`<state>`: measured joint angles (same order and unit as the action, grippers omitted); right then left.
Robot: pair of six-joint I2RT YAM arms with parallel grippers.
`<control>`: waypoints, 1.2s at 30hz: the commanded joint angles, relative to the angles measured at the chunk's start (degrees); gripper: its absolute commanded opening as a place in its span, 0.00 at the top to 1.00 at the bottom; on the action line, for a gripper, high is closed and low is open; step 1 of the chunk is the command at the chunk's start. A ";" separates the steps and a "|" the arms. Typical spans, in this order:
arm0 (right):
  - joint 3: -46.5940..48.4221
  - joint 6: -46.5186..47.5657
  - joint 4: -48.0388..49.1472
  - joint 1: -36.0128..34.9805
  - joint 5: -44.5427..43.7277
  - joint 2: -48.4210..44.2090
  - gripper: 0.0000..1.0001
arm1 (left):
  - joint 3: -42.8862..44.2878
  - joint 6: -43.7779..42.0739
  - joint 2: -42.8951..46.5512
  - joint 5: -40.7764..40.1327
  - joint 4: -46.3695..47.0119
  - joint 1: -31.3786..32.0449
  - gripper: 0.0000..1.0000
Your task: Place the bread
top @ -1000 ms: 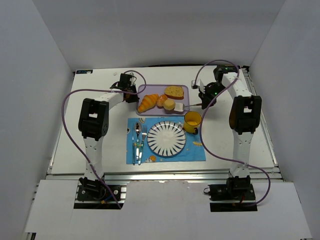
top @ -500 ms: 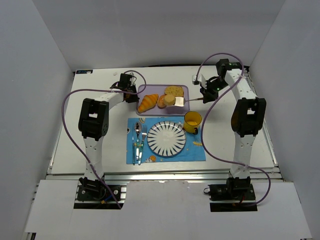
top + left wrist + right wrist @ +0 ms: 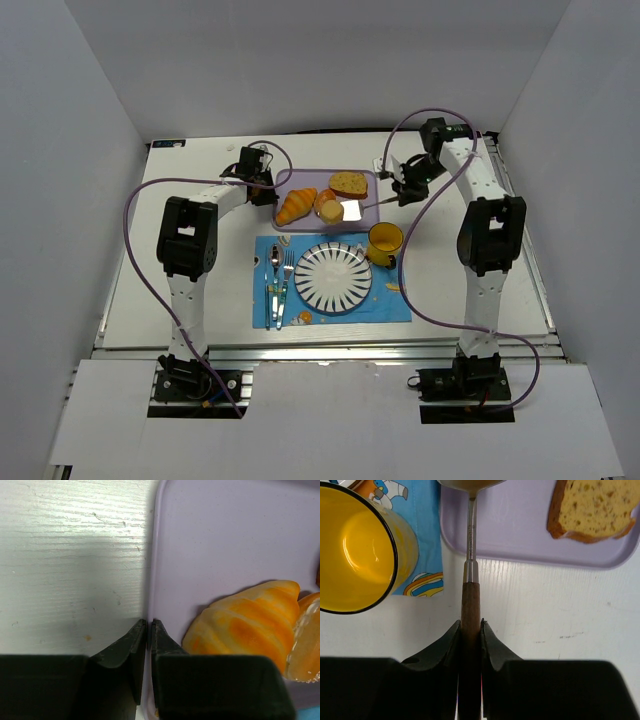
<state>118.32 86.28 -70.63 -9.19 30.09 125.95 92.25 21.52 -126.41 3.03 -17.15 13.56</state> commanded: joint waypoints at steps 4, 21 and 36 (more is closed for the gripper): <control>0.60 7.93 -3.11 -1.79 2.08 -3.26 1.00 | 0.74 0.37 -1.56 -0.13 -1.05 -0.38 0.80; -7.29 18.31 0.48 -4.78 0.68 -6.76 1.00 | 0.39 0.28 -1.91 -0.04 -1.05 -0.38 0.80; -9.60 7.68 10.86 -4.61 2.96 -8.27 1.00 | -0.23 0.10 -1.47 -0.21 -1.13 -0.38 0.80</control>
<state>108.09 97.60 -62.48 -14.00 30.13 120.03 92.27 21.89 -126.65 3.07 -16.47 13.56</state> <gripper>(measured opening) 0.226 0.207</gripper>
